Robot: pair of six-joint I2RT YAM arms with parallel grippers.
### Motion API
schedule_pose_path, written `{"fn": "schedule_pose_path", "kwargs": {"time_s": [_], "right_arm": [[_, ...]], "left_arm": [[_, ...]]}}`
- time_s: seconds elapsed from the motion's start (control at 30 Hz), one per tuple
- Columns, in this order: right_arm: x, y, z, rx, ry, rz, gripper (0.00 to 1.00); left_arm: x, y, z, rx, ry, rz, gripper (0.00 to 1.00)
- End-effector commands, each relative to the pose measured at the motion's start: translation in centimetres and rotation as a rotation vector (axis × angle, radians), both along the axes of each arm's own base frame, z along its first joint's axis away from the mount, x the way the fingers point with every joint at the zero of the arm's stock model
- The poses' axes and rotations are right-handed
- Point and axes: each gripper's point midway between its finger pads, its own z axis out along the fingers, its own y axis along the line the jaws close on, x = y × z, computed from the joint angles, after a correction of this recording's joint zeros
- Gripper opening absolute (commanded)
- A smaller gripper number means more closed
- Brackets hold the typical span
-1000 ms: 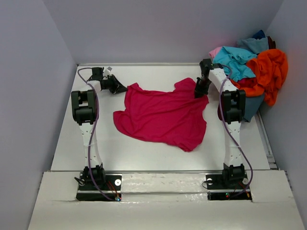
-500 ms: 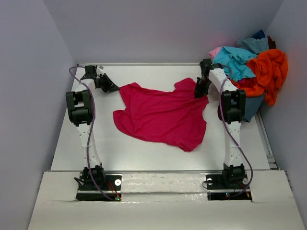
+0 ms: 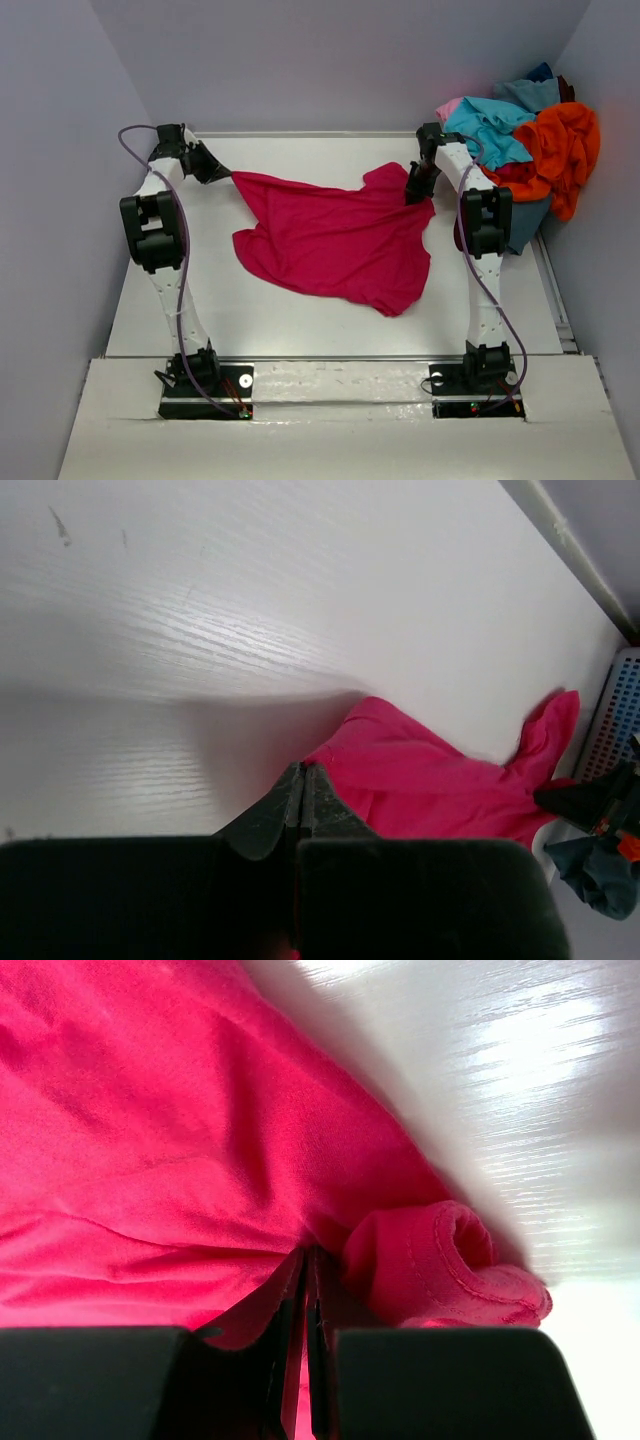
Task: Fold and stack the t-shirts
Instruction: Flatten the tshirt out
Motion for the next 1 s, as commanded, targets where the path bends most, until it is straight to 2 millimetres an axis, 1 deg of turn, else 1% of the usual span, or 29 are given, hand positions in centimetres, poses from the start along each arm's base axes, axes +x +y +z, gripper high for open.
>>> {"fn": "schedule_pose_path", "kwargs": {"time_s": [0.0, 0.03, 0.1, 0.13, 0.17, 0.2, 0.23, 0.27, 0.37, 0.4, 0.47, 0.53, 0.57, 0.6, 0.67, 0.7, 0.73, 0.77, 0.8, 0.83, 0.87, 0.9, 0.93, 0.97], "right_arm": [[0.0, -0.3, -1.0, -0.001, 0.011, 0.002, 0.11], [0.0, -0.3, -0.9, 0.001, 0.01, 0.003, 0.11], [0.1, -0.2, -0.8, 0.003, 0.006, 0.003, 0.11], [0.1, -0.2, -0.6, 0.004, 0.001, 0.003, 0.11], [0.3, -0.2, -0.5, 0.003, -0.007, 0.003, 0.11], [0.4, -0.2, -0.3, 0.004, -0.013, 0.003, 0.11], [0.7, -0.2, 0.0, 0.004, -0.023, 0.001, 0.12], [0.8, -0.2, 0.2, 0.006, -0.031, 0.0, 0.13], [1.6, 0.0, 1.0, 0.012, -0.056, 0.001, 0.15], [1.8, 0.1, 1.2, 0.017, -0.064, 0.003, 0.17], [2.2, 0.2, 1.6, 0.024, -0.082, 0.008, 0.22], [2.6, 0.3, 1.8, 0.029, -0.095, 0.012, 0.22], [2.7, 0.3, 1.9, 0.029, -0.101, 0.017, 0.23], [2.7, 0.3, 1.8, 0.03, -0.098, 0.02, 0.23], [2.8, 0.4, 1.9, 0.035, -0.103, 0.029, 0.23], [2.8, 0.5, 1.9, 0.039, -0.104, 0.032, 0.23], [2.9, 0.6, 1.9, 0.043, -0.105, 0.035, 0.23], [3.0, 0.7, 2.0, 0.05, -0.112, 0.037, 0.25], [3.2, 0.9, 2.1, 0.058, -0.118, 0.039, 0.26], [3.2, 1.1, 2.1, 0.071, -0.12, 0.043, 0.26], [3.4, 1.2, 2.1, 0.078, -0.128, 0.043, 0.29], [3.6, 1.6, 2.3, 0.096, -0.134, 0.049, 0.31], [3.9, 1.7, 2.3, 0.105, -0.145, 0.058, 0.35], [4.0, 1.9, 2.4, 0.115, -0.153, 0.063, 0.37]], "left_arm": [[0.7, 1.7, 4.6, 0.047, -0.085, 0.029, 0.06], [1.4, 1.9, 5.8, 0.058, -0.112, 0.028, 0.06], [1.8, 2.0, 5.8, 0.054, -0.101, 0.03, 0.06], [2.5, 2.0, 6.9, 0.052, -0.128, 0.027, 0.06], [2.5, 1.9, 6.9, 0.044, -0.115, 0.027, 0.06], [2.8, 2.0, 6.4, 0.039, -0.102, 0.028, 0.06], [3.4, 1.9, 7.2, 0.033, -0.123, 0.022, 0.06], [3.6, 1.9, 7.3, 0.025, -0.123, 0.022, 0.06], [4.0, 1.6, 6.8, 0.002, -0.118, 0.017, 0.06], [4.1, 1.6, 6.9, -0.001, -0.123, 0.016, 0.06], [4.5, 1.6, 6.3, -0.006, -0.12, 0.014, 0.06], [4.9, 1.7, 5.7, -0.004, -0.119, 0.014, 0.06], [5.1, 1.2, 5.4, -0.005, -0.118, 0.005, 0.06], [5.3, 1.2, 4.8, -0.005, -0.115, 0.005, 0.06], [5.9, 1.3, 4.8, -0.011, -0.128, 0.013, 0.06], [6.2, 1.3, 4.4, -0.016, -0.129, 0.016, 0.06], [6.4, 0.7, 4.3, -0.019, -0.132, 0.008, 0.06], [6.8, 0.7, 4.5, -0.023, -0.142, 0.015, 0.06], [7.1, 0.2, 4.6, -0.026, -0.155, 0.008, 0.06], [7.4, 0.2, 4.1, -0.03, -0.151, 0.012, 0.08], [7.5, 0.2, 3.9, -0.033, -0.152, 0.015, 0.1], [7.7, -0.4, 3.2, -0.035, -0.142, 0.005, 0.12], [7.9, -0.4, 3.1, -0.032, -0.146, 0.005, 0.16], [7.9, -0.3, 2.8, -0.03, -0.144, 0.004, 0.17]]}}
